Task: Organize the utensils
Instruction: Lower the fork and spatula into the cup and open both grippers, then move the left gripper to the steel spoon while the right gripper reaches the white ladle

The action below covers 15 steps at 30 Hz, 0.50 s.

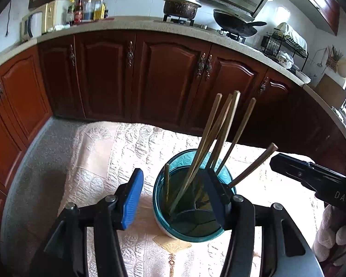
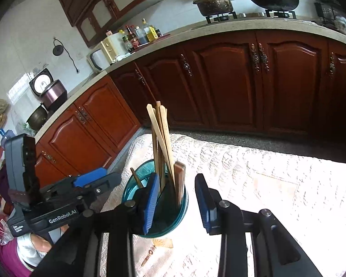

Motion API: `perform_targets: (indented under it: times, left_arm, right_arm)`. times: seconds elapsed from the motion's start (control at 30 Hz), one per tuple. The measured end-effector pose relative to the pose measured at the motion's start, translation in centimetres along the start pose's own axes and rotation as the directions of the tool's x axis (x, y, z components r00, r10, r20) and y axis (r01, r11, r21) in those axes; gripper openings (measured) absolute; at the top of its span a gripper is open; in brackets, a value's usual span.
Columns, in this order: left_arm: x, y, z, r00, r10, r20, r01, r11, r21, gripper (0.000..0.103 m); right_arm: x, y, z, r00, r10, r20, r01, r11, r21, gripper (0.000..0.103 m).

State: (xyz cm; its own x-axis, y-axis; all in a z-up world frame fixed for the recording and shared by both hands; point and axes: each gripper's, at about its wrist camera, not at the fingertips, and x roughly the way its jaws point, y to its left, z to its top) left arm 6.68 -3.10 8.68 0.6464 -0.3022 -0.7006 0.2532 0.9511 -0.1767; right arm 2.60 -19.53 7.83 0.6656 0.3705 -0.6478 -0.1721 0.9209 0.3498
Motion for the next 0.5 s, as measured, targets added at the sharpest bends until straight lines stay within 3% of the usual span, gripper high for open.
perform_targets:
  times: [0.5]
  left_arm:
    - [-3.1, -4.2, -2.5, 0.999, -0.02, 0.028, 0.018, 0.998, 0.068, 0.074]
  right_arm:
    - [-4.4, -1.8, -4.2, 0.996, -0.083, -0.021, 0.083, 0.997, 0.0, 0.043]
